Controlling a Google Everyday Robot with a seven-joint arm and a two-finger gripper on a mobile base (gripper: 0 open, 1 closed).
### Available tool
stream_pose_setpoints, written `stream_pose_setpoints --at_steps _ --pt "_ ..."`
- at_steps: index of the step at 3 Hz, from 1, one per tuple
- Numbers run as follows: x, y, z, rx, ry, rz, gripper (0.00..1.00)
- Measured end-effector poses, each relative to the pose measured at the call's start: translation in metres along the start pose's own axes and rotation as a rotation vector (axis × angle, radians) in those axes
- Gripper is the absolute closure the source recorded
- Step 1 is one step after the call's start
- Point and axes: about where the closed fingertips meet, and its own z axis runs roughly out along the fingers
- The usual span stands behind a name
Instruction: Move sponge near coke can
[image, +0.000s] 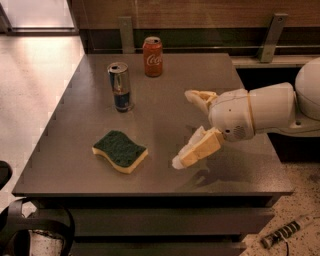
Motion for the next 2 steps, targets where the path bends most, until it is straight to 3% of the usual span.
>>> stream_pose_setpoints --at_steps 2 --pt "0.018 0.013 0.062 -0.032 -0.099 0.016 0.0"
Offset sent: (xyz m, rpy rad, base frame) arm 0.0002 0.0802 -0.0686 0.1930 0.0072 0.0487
